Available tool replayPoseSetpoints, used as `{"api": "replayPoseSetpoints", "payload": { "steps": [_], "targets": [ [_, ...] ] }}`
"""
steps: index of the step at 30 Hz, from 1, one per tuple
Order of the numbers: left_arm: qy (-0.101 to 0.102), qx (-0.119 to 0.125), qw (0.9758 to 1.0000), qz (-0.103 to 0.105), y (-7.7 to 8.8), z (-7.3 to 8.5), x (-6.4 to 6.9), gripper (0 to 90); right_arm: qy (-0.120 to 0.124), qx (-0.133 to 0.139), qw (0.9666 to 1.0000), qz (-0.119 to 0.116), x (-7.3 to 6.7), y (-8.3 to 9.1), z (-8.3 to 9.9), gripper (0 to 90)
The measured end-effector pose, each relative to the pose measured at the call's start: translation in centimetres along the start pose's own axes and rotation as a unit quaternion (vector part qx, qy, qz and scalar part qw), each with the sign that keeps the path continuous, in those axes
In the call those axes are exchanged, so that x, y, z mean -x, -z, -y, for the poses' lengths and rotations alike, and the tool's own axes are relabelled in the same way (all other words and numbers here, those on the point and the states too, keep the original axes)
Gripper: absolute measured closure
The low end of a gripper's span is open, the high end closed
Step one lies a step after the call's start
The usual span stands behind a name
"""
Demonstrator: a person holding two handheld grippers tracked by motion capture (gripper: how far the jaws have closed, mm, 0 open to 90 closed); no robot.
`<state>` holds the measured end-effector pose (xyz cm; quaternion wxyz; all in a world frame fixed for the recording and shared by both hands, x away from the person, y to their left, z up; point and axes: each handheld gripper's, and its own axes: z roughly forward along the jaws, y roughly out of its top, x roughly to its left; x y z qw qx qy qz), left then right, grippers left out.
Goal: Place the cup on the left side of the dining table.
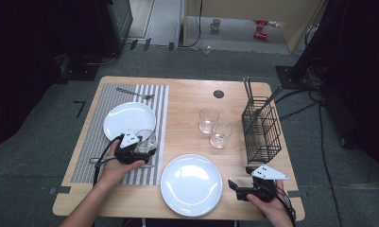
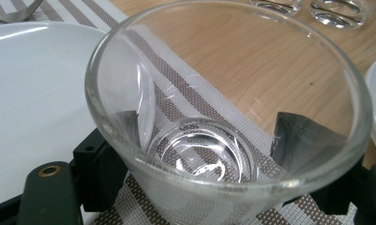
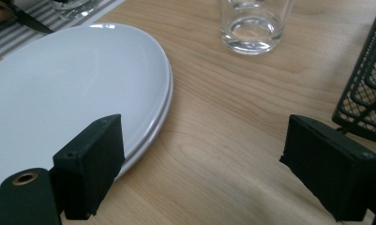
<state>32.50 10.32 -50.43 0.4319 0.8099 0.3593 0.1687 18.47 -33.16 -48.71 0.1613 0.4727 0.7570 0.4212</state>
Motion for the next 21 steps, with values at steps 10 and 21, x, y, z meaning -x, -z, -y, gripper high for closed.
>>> {"api": "replayPoseSetpoints", "payload": {
  "steps": [10, 21],
  "targets": [
    [-0.017, 0.0, 0.9998, -0.009, -0.1, -0.5, 0.2, 20.0, -0.021, -0.012, 0.9994, 0.025, 1.5, 0.3, 1.7, 12.8],
    [0.019, 0.013, 0.9995, -0.02, 0.5, -0.9, 0.4, 13.6, -0.025, -0.045, 0.995, 0.086, 2.9, -0.4, 3.1, 12.8]
  ]
}}
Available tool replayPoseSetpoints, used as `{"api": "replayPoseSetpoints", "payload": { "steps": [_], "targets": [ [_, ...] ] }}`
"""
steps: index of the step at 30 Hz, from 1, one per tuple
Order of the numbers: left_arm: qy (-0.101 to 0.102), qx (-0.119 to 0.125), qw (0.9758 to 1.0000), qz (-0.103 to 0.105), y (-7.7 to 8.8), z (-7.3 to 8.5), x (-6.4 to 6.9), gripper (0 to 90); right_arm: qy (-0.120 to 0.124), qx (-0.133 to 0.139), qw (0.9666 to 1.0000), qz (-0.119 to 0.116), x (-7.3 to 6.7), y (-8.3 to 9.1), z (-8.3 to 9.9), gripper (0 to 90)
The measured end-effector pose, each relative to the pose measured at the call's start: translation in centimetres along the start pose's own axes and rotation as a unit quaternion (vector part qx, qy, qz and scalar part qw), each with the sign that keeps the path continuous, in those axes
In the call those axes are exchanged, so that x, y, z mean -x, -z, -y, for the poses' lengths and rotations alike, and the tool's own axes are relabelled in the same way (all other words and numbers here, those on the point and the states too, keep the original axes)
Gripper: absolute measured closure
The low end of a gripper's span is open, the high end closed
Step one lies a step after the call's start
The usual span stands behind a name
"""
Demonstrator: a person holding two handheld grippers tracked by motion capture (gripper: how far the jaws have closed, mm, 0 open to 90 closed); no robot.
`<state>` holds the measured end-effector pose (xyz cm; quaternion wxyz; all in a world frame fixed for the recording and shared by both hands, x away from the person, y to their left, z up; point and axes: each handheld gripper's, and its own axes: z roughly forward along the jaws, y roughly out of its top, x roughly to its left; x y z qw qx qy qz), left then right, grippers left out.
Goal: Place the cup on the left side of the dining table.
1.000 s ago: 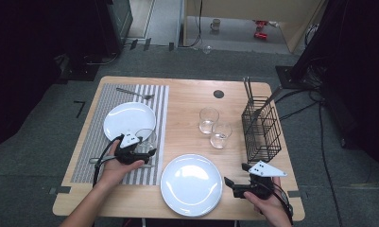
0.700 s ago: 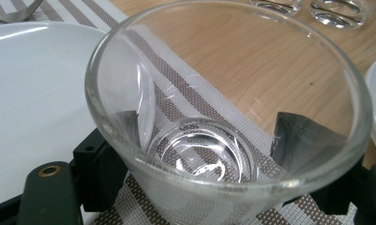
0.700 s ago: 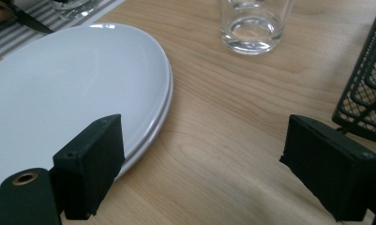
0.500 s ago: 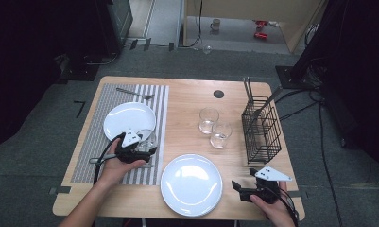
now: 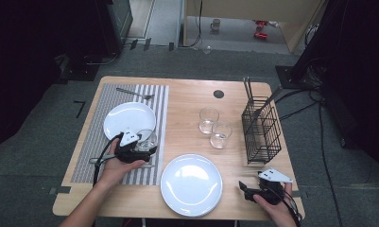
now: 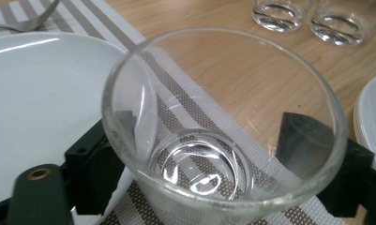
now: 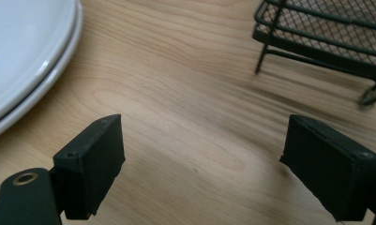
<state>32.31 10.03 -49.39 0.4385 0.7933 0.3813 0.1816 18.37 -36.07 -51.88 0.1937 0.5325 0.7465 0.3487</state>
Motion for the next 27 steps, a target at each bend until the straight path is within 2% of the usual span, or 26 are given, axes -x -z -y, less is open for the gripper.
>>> {"api": "replayPoseSetpoints", "payload": {
  "steps": [5, 9, 13, 18, 23, 27],
  "targets": [
    [0.009, 0.027, 0.9996, 0.008, 1.1, -0.6, 0.4, 13.5, 0.0, -0.004, 0.9998, 0.018, 0.7, -0.1, 0.4, 12.7],
    [0.013, 0.031, 0.9994, 0.007, 1.8, -1.0, 0.4, 13.5, 0.008, -0.004, 0.9995, 0.032, 0.9, -0.2, 0.5, 10.4],
    [0.016, 0.035, 0.9992, 0.014, 2.5, -0.9, 0.2, 13.5, 0.007, -0.001, 0.9994, 0.034, 1.2, -0.3, 0.6, 6.8],
    [0.017, 0.047, 0.9985, 0.02, 3.8, -0.7, 0.1, 13.5, -0.001, -0.012, 0.9991, 0.041, 1.5, -0.5, 0.5, 0.0],
    [0.023, 0.059, 0.9978, 0.02, 5.3, -0.7, -0.1, 13.5, -0.006, -0.012, 0.9988, 0.047, 1.8, -0.5, 0.4, 0.0],
    [0.023, 0.064, 0.9975, 0.018, 6.5, -0.5, -0.2, 13.5, -0.02, -0.012, 0.9979, 0.061, 2.1, -0.5, 0.4, 0.0]
  ]
}}
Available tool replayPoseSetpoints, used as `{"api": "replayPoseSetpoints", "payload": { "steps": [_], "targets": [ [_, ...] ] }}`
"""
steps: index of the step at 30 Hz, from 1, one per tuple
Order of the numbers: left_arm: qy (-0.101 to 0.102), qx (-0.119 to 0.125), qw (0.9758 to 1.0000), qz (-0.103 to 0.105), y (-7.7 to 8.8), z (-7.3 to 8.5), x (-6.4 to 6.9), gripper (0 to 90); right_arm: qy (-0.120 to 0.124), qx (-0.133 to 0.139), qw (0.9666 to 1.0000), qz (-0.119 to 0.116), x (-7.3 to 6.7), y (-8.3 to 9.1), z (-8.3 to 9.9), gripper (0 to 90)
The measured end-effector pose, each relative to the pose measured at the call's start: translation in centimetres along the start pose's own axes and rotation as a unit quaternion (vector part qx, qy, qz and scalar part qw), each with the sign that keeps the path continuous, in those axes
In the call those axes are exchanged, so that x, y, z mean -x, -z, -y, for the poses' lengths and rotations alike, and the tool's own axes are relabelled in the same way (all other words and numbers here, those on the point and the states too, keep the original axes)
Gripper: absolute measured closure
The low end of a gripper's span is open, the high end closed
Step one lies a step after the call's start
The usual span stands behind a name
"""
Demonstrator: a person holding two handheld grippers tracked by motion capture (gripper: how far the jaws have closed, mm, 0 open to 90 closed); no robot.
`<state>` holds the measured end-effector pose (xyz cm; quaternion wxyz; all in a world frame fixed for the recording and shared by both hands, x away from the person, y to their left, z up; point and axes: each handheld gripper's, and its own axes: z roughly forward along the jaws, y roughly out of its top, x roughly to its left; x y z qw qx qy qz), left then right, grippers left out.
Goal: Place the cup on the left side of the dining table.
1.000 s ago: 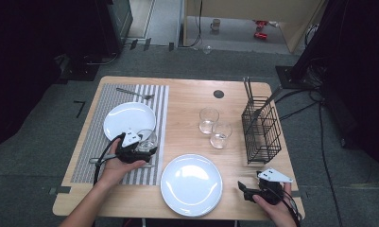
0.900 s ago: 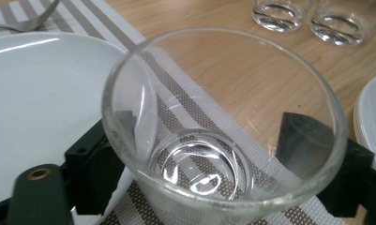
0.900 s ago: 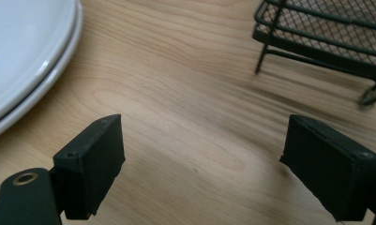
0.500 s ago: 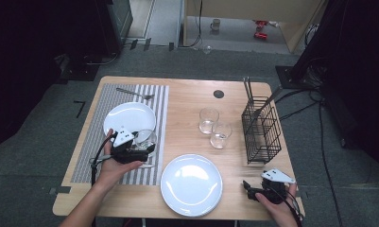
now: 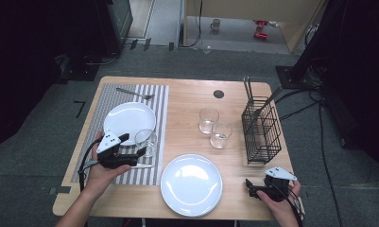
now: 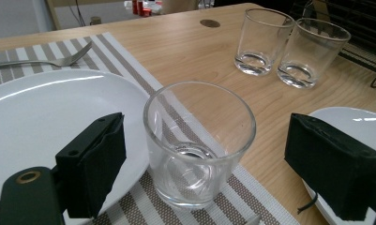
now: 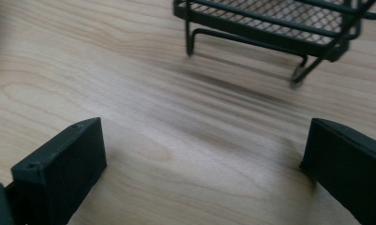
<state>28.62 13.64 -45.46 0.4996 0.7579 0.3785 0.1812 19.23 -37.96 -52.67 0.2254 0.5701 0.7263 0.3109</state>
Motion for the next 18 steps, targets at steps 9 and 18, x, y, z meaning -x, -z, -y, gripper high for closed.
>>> {"api": "replayPoseSetpoints", "payload": {
  "steps": [9, 18],
  "targets": [
    [0.009, -0.001, 0.9999, -0.009, 2.2, 0.9, -0.5, 13.5, -0.008, 0.002, 0.9999, 0.01, 0.4, -0.2, -0.2, 0.0],
    [0.021, -0.006, 0.9995, -0.021, 3.9, 2.2, -1.3, 13.5, -0.018, 0.001, 0.9997, 0.018, 0.8, -0.3, -0.3, 0.0]
  ]
}}
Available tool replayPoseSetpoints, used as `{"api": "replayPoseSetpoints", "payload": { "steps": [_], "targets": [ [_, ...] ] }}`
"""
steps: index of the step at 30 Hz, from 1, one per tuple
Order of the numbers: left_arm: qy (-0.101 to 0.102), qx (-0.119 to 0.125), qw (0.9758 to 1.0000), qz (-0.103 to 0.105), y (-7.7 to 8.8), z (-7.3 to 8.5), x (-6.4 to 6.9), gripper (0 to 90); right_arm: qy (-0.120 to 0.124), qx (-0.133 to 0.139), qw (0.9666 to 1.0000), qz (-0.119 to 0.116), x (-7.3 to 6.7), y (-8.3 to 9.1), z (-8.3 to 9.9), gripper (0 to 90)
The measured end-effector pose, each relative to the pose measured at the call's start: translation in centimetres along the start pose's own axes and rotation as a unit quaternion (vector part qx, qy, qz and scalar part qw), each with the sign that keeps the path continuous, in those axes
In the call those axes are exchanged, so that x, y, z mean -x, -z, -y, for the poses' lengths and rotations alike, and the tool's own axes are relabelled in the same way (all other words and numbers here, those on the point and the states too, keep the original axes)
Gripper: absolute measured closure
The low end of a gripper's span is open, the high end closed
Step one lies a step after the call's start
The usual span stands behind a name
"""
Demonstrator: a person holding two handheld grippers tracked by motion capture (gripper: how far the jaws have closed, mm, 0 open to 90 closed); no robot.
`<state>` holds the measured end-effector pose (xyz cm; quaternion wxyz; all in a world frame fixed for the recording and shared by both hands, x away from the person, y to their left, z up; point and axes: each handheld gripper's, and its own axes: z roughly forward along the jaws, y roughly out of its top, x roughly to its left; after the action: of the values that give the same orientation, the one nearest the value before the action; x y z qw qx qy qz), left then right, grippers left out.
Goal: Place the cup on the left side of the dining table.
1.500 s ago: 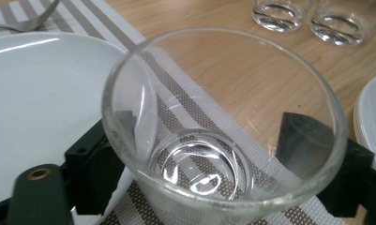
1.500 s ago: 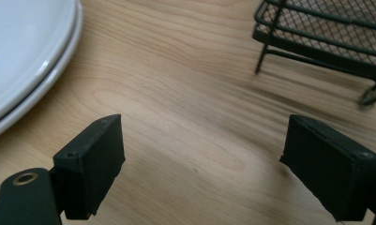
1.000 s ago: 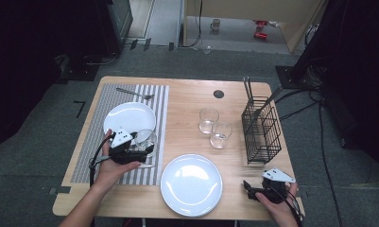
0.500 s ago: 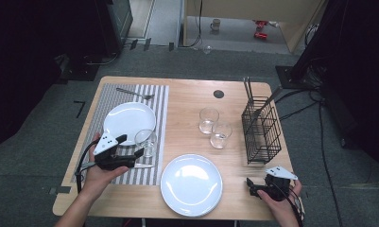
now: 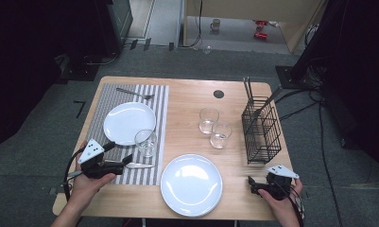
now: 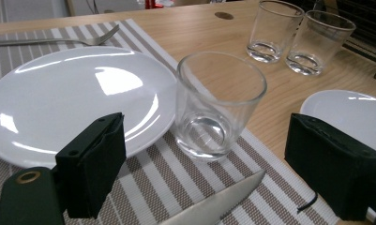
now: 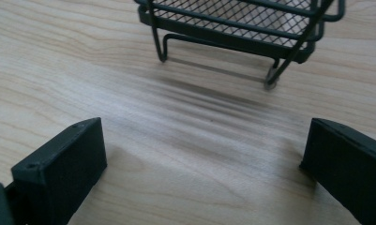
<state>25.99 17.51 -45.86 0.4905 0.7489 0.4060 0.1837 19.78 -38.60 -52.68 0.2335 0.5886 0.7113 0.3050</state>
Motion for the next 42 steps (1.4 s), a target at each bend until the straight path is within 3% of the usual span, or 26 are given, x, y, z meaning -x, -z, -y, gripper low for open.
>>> {"api": "replayPoseSetpoints", "payload": {
  "steps": [14, 23, 32, 42],
  "targets": [
    [0.029, -0.028, 0.9987, -0.029, 2.3, 2.9, -2.1, 13.5, -0.011, 0.0, 0.9999, 0.01, 0.1, 0.0, 0.0, 0.0],
    [0.037, -0.046, 0.9969, -0.051, 3.3, 4.8, -3.3, 13.5, -0.011, 0.0, 0.9999, 0.01, 0.1, 0.0, 0.0, 0.0],
    [0.059, -0.08, 0.9918, -0.08, 4.1, 7.0, -4.8, 13.5, -0.011, 0.0, 0.9999, 0.01, 0.1, 0.0, 0.0, 0.0],
    [0.066, -0.098, 0.988, -0.099, 5.0, 8.2, -6.1, 13.5, -0.011, 0.0, 0.9999, 0.01, 0.1, 0.0, 0.0, 0.0]
  ]
}}
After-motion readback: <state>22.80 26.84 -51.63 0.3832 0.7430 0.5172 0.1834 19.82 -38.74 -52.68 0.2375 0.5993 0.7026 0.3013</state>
